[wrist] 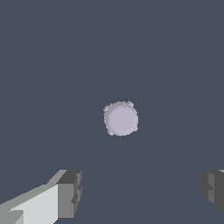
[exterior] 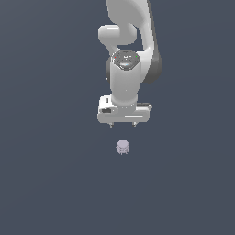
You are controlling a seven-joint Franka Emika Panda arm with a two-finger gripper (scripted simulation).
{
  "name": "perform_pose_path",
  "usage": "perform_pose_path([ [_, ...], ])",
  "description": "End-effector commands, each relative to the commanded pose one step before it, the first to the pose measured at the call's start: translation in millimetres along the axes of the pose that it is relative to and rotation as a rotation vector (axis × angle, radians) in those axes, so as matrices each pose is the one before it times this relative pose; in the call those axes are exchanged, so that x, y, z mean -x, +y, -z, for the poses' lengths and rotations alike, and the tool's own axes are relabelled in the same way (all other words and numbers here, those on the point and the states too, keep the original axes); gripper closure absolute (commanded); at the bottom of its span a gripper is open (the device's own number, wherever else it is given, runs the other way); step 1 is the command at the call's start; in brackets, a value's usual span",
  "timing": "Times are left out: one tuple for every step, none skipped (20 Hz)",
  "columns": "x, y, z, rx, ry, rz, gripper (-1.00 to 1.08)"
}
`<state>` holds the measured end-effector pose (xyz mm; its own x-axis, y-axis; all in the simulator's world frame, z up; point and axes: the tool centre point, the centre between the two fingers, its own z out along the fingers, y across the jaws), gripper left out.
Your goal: Pick up the object and move it to a goal position.
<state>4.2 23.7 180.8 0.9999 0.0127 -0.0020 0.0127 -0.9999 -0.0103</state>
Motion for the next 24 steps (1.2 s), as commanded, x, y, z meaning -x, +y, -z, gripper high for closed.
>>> perform_pose_path([
  [-1.88, 0.12, -4.57, 0.00093, -0.00068, 0.00850, -0.92],
  [-1.32, -0.23, -2.72, 0.00040, -0.00003, 0.00585, -0.92],
  [-1.51, -0.22, -3.18, 0.00048, -0.00001, 0.00678, -0.92],
  [-1.71, -0.13, -3.65, 0.00061, 0.00007, 0.00773, -0.92],
  [-1.91, -0.05, -4.15, 0.00074, 0.00015, 0.00870, -0.92],
  [-2.08, -0.02, -4.65, 0.00080, 0.00017, 0.00966, -0.92],
  [-2.23, -0.08, -5.16, 0.00079, 0.00014, 0.01067, -0.92],
  [-2.37, -0.11, -5.68, 0.00079, 0.00013, 0.01165, -0.92],
  [-2.49, -0.08, -6.21, 0.00080, 0.00014, 0.01261, -0.92],
  [-2.51, -0.07, -6.55, 0.00078, 0.00016, 0.01319, -0.92],
  [-2.27, -0.06, -6.17, 0.00067, 0.00015, 0.01232, -0.92],
  [-2.01, -0.05, -5.72, 0.00056, 0.00013, 0.01133, -0.92],
  [-1.78, -0.04, -5.26, 0.00047, 0.00012, 0.01035, -0.92],
  [-1.56, -0.04, -4.79, 0.00039, 0.00012, 0.00936, -0.92],
  [-1.36, -0.02, -4.31, 0.00032, 0.00011, 0.00835, -0.92],
  [-1.17, -0.03, -3.82, 0.00026, 0.00010, 0.00738, -0.92],
  [-0.99, -0.02, -3.32, 0.00021, 0.00008, 0.00640, -0.92],
  [-0.81, -0.01, -2.82, 0.00016, 0.00007, 0.00539, -0.92],
  [-0.66, -0.03, -2.32, 0.00013, 0.00006, 0.00445, -0.92],
  [-0.50, 0.00, -1.81, 0.00009, 0.00005, 0.00342, -0.92],
  [-0.36, -0.03, -1.29, 0.00006, 0.00004, 0.00249, -0.92],
  [-0.21, 0.00, -0.78, 0.00004, 0.00002, 0.00146, -0.92],
  [-0.07, 0.00, -0.26, 0.00001, 0.00001, 0.00049, -0.92],
  [0.82, -0.05, 0.92, -0.00029, -0.00132, -0.00314, -0.92],
])
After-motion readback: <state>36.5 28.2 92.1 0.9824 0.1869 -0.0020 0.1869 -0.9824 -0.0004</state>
